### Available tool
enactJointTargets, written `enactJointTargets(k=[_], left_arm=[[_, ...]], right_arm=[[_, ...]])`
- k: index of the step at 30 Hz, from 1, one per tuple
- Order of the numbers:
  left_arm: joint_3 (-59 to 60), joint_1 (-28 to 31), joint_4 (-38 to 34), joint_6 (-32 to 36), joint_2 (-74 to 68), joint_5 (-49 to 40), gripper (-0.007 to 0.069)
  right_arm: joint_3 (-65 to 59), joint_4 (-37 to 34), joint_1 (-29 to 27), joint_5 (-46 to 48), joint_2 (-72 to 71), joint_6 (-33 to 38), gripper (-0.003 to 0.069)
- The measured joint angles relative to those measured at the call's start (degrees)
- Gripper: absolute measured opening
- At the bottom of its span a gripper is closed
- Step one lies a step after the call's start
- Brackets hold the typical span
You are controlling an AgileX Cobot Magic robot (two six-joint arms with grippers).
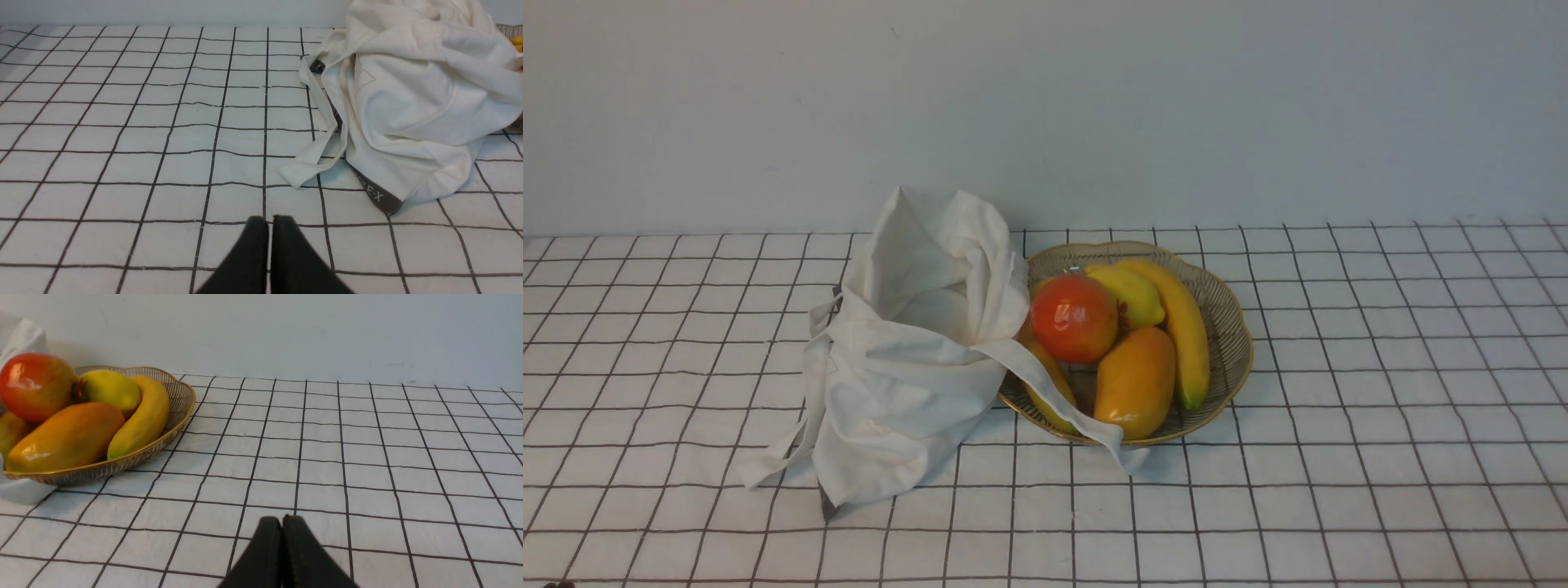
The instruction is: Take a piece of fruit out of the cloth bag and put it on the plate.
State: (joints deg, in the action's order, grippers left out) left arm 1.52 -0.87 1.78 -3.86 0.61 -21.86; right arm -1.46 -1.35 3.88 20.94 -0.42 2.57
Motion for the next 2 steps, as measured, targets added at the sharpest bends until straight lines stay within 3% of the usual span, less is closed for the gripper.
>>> enactJointTargets(k=[2], left_arm=[[0.0, 0.0, 0.0, 0.0, 0.0, 0.0, -0.0005]], right_arm=[[0.0, 0.0, 0.0, 0.0, 0.0, 0.0, -0.0015]])
